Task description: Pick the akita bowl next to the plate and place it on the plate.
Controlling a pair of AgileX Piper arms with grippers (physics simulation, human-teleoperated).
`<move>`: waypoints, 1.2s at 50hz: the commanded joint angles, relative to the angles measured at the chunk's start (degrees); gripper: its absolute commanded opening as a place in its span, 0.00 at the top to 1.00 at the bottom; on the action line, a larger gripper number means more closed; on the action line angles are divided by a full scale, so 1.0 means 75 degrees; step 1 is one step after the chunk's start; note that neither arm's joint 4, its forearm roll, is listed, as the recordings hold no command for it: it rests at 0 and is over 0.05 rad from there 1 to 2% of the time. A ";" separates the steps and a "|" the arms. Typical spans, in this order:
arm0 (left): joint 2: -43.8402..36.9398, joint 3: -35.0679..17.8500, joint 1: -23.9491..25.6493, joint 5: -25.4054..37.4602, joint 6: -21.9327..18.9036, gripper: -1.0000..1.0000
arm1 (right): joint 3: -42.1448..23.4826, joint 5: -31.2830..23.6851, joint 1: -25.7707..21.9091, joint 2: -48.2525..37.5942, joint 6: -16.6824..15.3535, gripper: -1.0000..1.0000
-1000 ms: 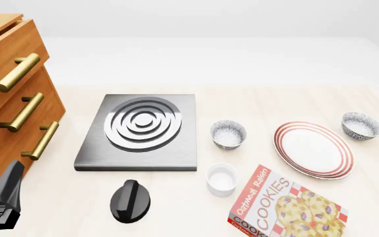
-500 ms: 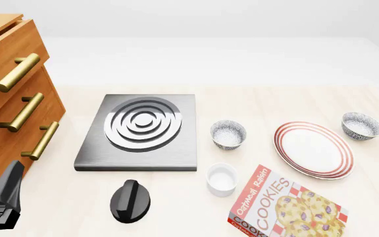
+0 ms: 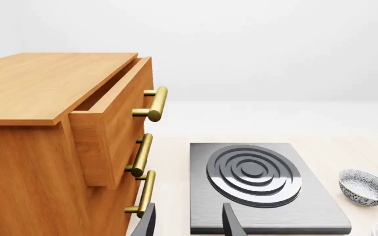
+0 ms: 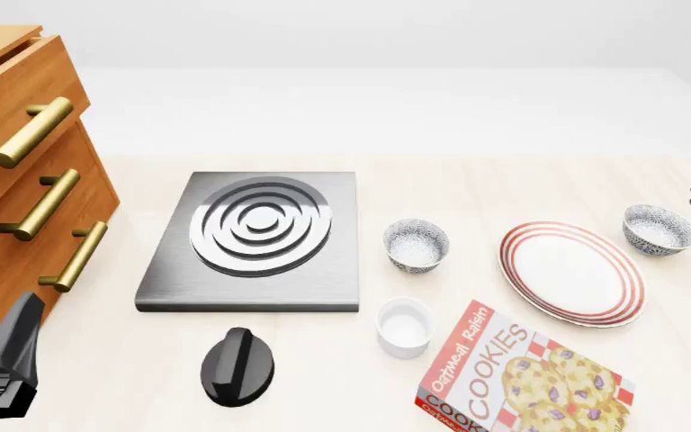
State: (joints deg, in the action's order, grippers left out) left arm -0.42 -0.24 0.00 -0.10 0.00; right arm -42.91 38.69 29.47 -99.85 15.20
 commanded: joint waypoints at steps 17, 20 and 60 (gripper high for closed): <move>0.0000 0.0000 0.0000 0.0000 0.0000 0.00 | -0.0592 -0.0241 0.0042 -0.0889 0.0339 0.00; 0.0000 0.0000 0.0000 0.0000 0.0000 0.00 | -0.0618 -0.0240 0.0018 -0.0989 0.0363 0.00; 0.0000 0.0000 0.0000 0.0000 0.0000 0.00 | -0.1347 -0.0490 0.0115 -0.2060 0.0497 0.00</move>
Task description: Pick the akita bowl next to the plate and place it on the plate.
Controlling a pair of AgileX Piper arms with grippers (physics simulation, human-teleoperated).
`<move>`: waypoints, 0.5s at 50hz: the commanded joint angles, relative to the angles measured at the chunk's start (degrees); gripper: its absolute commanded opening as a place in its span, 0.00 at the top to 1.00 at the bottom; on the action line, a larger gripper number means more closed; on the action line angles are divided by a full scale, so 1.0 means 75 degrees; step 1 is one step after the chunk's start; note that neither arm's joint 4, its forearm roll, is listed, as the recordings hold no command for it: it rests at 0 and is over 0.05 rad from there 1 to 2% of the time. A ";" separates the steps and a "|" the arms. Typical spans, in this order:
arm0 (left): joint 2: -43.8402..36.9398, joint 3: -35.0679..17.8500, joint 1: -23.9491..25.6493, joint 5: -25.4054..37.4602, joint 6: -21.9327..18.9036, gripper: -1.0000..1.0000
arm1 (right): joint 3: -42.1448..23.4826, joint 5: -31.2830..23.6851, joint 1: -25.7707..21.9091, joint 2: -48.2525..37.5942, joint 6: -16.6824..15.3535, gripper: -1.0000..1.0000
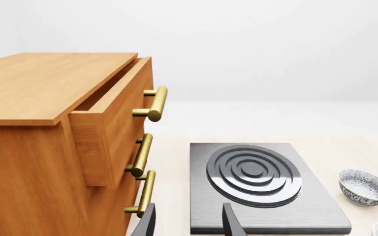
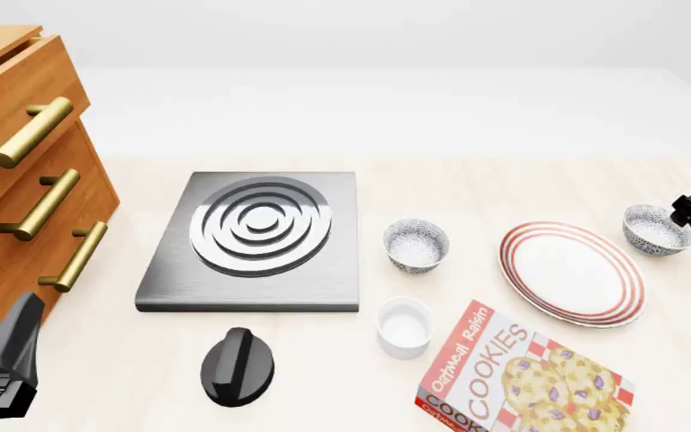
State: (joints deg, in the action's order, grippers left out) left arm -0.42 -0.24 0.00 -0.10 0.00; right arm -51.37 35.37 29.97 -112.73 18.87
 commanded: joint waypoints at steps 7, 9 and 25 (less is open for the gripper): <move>0.0000 0.0000 0.0000 0.0000 0.0000 0.00 | -0.0316 -0.0024 0.0020 -0.0549 -0.0043 0.00; 0.0000 0.0000 0.0000 0.0000 0.0000 0.00 | -0.0351 -0.0032 0.0012 -0.0595 -0.0047 0.00; 0.0000 0.0000 0.0000 0.0000 0.0000 0.00 | -0.0536 -0.0015 -0.0006 -0.0960 -0.0186 0.00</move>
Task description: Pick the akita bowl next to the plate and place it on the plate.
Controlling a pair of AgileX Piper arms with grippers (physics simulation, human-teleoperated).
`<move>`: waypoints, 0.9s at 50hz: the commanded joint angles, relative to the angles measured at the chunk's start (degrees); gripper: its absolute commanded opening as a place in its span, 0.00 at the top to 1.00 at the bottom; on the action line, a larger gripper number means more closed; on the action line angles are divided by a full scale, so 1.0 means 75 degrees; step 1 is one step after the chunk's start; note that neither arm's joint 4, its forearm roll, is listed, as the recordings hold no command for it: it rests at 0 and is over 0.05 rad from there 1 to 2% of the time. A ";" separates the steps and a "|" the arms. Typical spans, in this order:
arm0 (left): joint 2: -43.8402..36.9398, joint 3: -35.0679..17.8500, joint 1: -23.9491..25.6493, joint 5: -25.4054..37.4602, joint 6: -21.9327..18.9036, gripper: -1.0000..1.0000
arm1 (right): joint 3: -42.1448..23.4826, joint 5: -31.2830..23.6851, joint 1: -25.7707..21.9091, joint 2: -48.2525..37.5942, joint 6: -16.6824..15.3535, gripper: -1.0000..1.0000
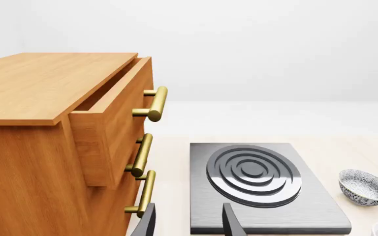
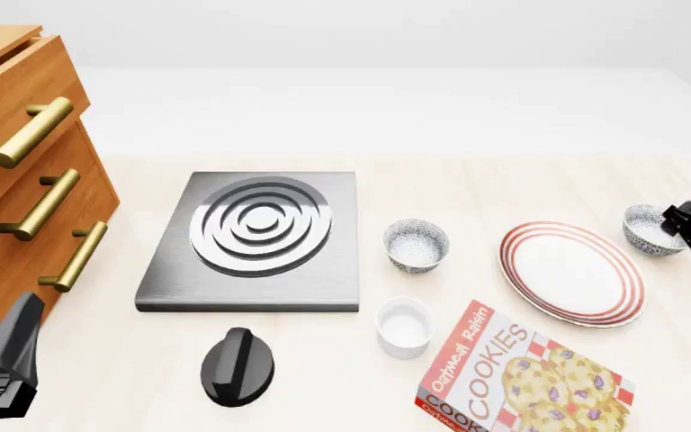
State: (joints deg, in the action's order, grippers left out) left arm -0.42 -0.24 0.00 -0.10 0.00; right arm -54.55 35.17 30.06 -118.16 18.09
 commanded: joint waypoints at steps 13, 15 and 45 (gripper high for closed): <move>0.0000 0.0000 0.0000 0.0000 0.0000 0.00 | -0.0157 0.0041 -0.0031 -0.0407 -0.0168 0.00; 0.0000 0.0000 0.0000 0.0000 0.0000 0.00 | -0.0170 0.0053 -0.0019 -0.0457 -0.0196 0.00; 0.0000 0.0000 0.0000 0.0000 0.0000 0.00 | -0.0239 0.0120 -0.0081 -0.0764 -0.0429 0.00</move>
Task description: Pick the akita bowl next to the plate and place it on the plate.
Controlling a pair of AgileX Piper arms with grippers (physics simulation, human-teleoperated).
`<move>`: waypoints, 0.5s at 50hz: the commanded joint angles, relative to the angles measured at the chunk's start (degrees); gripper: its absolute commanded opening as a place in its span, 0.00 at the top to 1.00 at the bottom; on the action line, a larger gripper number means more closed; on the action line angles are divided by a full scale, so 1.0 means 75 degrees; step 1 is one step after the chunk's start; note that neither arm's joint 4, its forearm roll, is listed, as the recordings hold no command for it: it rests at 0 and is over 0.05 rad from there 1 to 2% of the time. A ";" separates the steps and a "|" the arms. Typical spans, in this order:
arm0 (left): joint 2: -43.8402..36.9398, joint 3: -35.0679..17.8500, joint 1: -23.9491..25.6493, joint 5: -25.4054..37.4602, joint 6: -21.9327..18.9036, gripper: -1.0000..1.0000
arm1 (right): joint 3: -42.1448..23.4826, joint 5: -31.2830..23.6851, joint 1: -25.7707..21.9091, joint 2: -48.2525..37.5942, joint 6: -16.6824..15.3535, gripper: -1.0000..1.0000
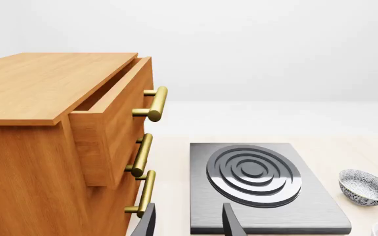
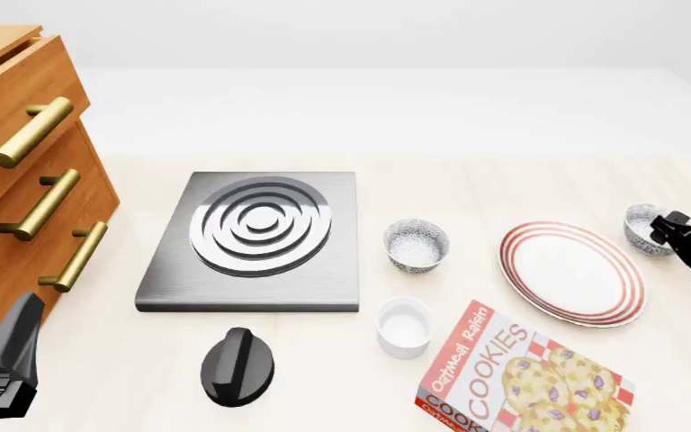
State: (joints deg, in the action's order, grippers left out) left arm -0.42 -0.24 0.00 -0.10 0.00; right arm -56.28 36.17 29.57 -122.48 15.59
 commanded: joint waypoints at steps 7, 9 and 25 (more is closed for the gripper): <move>0.0000 0.0000 0.0000 0.0000 0.0000 0.00 | 0.0049 0.0059 -0.0008 -0.0196 -0.0165 1.00; 0.0000 0.0000 0.0000 0.0000 0.0000 0.00 | 0.0048 0.0054 -0.0001 -0.0191 -0.0162 1.00; 0.0000 0.0000 0.0000 0.0000 0.0000 0.00 | 0.0044 -0.0075 0.0033 0.0020 -0.0007 1.00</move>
State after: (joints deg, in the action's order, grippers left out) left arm -0.42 -0.24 0.00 -0.10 0.00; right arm -56.26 36.31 29.50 -122.26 14.94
